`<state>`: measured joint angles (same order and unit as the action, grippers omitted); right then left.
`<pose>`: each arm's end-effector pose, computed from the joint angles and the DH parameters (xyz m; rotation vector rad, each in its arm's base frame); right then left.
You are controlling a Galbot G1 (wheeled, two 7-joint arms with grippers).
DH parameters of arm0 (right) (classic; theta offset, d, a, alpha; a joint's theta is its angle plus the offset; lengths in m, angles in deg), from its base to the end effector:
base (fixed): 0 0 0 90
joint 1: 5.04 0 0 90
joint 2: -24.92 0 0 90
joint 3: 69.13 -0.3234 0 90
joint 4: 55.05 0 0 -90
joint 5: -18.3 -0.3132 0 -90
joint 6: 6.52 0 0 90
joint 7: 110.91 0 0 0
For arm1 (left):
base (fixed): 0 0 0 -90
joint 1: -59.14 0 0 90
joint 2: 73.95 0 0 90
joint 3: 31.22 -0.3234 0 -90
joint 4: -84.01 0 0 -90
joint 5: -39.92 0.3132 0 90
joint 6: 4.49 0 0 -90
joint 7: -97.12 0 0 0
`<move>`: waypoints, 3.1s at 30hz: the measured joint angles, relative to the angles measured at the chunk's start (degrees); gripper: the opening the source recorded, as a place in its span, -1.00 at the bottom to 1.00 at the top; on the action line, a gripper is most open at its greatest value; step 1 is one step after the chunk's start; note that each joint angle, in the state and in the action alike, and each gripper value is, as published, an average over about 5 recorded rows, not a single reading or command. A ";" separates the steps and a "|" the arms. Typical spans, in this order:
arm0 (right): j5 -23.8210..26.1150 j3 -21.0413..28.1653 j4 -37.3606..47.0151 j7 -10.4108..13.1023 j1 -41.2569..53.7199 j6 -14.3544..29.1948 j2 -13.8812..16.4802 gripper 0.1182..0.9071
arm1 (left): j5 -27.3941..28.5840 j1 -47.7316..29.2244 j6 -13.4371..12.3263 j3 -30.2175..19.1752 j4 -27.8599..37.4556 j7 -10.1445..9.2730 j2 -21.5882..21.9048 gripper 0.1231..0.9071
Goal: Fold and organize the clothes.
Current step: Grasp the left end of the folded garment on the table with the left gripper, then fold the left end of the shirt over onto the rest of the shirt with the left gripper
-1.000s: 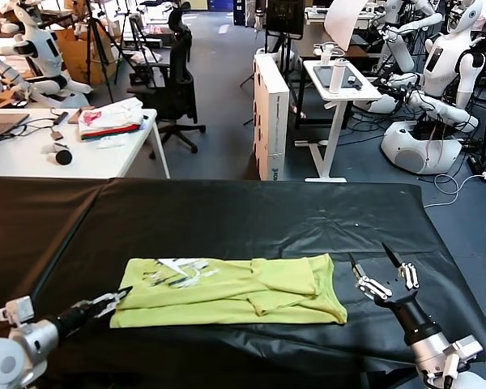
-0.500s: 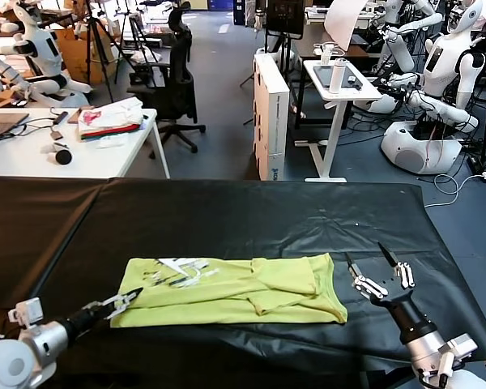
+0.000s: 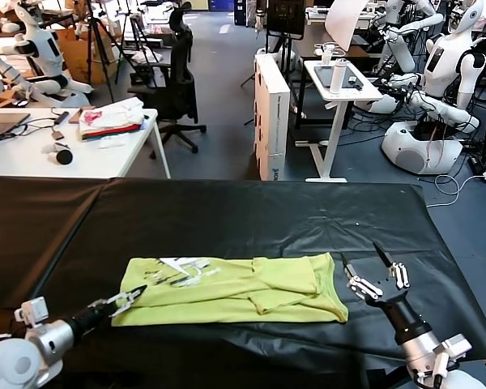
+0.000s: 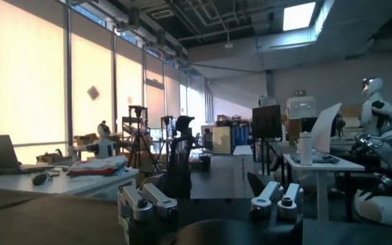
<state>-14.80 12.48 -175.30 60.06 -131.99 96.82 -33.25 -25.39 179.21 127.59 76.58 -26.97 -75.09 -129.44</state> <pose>0.1418 -0.1209 -0.2567 -0.4676 2.9906 0.0667 0.1791 0.1934 -0.2463 -0.3223 -2.3118 0.6467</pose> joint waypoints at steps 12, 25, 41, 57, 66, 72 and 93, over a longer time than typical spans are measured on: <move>0.51 0.80 -0.10 0.30 0.52 -0.17 -0.49 1.00 | 0.65 0.30 0.42 0.01 -0.61 -0.57 -0.56 -0.73; 2.08 2.89 1.39 1.73 2.40 -0.41 -2.00 1.00 | 12.56 1.68 0.30 6.16 -4.39 -3.37 0.81 -0.87; 2.65 1.98 1.43 3.77 2.44 -3.55 -3.76 1.00 | 10.17 2.83 0.18 5.95 -15.37 -8.83 -4.34 -0.87; 6.95 -0.74 1.39 3.79 -1.03 -3.11 -6.96 1.00 | 10.21 -4.08 0.12 -14.32 -18.07 -10.53 -15.99 -0.87; 7.23 -1.24 1.18 3.73 -1.72 -3.27 -7.60 1.00 | 14.56 -7.22 0.10 -23.23 -16.41 -11.30 -21.60 -0.87; 7.25 -1.37 1.11 3.71 -2.06 -3.19 -7.80 1.00 | 15.72 -7.84 0.10 -26.85 -15.22 -11.27 -24.74 -0.87; 8.66 0.20 1.22 3.67 -1.60 -3.01 -9.25 1.00 | 21.09 -10.63 0.10 -29.60 -7.69 -9.23 -31.30 -0.84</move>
<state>-6.13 12.68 -174.08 63.73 -133.59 93.81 -42.50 -4.30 168.58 127.70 46.99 -34.66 -84.32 -160.74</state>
